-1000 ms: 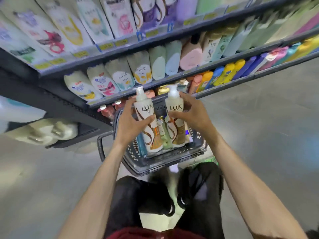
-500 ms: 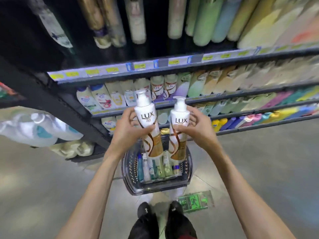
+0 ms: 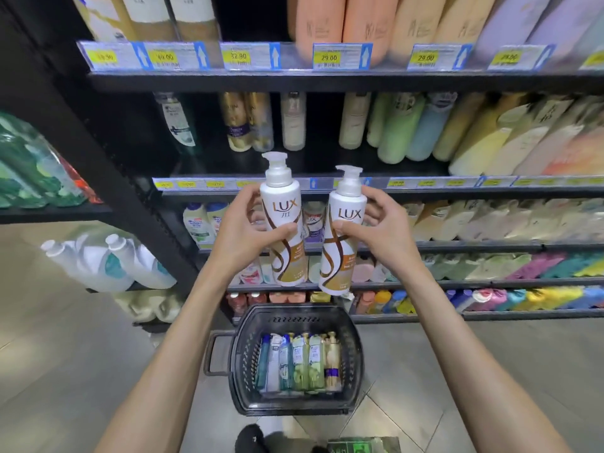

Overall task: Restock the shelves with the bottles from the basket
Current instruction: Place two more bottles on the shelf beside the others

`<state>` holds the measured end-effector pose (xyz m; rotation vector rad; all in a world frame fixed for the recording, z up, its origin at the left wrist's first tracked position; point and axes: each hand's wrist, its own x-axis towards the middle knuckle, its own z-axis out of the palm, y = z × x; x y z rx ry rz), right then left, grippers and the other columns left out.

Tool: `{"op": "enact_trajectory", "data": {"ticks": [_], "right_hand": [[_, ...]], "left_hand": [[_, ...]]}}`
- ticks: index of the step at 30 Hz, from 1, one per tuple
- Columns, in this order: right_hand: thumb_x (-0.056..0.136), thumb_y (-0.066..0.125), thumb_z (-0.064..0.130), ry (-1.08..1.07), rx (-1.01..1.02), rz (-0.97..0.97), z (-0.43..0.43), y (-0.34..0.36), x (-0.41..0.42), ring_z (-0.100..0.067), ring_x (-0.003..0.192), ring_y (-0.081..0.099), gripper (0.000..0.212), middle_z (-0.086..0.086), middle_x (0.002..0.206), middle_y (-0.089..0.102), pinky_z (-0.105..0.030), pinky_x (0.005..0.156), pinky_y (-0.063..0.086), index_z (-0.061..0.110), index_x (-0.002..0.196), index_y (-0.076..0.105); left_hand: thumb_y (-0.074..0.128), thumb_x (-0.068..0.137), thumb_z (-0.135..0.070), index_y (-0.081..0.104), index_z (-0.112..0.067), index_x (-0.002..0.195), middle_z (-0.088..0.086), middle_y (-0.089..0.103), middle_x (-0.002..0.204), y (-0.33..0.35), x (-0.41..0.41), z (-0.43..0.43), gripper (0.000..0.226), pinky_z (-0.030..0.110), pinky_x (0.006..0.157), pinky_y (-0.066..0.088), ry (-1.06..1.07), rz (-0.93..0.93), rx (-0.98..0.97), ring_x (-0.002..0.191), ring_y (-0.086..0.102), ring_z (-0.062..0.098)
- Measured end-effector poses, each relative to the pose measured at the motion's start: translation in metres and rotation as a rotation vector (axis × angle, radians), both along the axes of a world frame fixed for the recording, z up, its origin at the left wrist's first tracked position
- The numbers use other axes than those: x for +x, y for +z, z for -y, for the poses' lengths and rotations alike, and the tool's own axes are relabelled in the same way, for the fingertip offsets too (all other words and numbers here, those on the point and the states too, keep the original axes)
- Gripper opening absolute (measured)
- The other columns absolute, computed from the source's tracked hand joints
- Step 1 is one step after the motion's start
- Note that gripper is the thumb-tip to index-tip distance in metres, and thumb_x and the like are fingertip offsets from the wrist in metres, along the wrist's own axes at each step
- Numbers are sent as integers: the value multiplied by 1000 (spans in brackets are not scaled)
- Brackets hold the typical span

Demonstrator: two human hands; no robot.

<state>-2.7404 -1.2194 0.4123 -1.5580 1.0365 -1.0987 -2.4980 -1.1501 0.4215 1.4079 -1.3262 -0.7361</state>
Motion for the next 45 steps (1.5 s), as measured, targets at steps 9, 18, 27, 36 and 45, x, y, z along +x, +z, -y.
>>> {"op": "enact_trajectory", "data": {"ticks": [9,18,27,36,45], "right_hand": [[64,91,25,12,-87,-28,15,34,65,-3,108,67,64,15,112,73,-15,89,53,45,116,60],[63,91,26,-88,-213,10,37,81,134,-1,103,69,62,18,109,73,-9,81,51,41,116,62],[66,91,22,-86,-317,98,50,128,175,-12,110,69,66,7,116,73,-37,97,54,24,125,63],[65,91,25,-82,-414,152,81,196,174,-8,101,71,60,10,109,75,-22,84,57,31,118,63],[72,88,7,-204,-529,358,112,241,174,-12,99,72,51,-2,106,74,-25,83,57,20,111,57]], "left_hand": [[91,74,-18,55,-26,131,-7,70,119,38,59,33,68,31,82,59,-38,1,-99,102,69,13],[88,63,-41,56,-31,130,-12,72,113,81,141,66,75,25,71,59,-149,-18,-178,94,73,14],[88,62,-43,57,-34,126,-14,72,111,115,180,78,71,23,71,58,-149,-3,-259,92,72,10],[88,64,-41,57,-29,127,-10,71,119,152,176,88,71,27,75,59,-133,1,-340,103,72,13],[91,74,-16,58,-27,123,-21,70,112,178,172,106,61,9,79,49,-47,79,-417,104,67,2]]}}
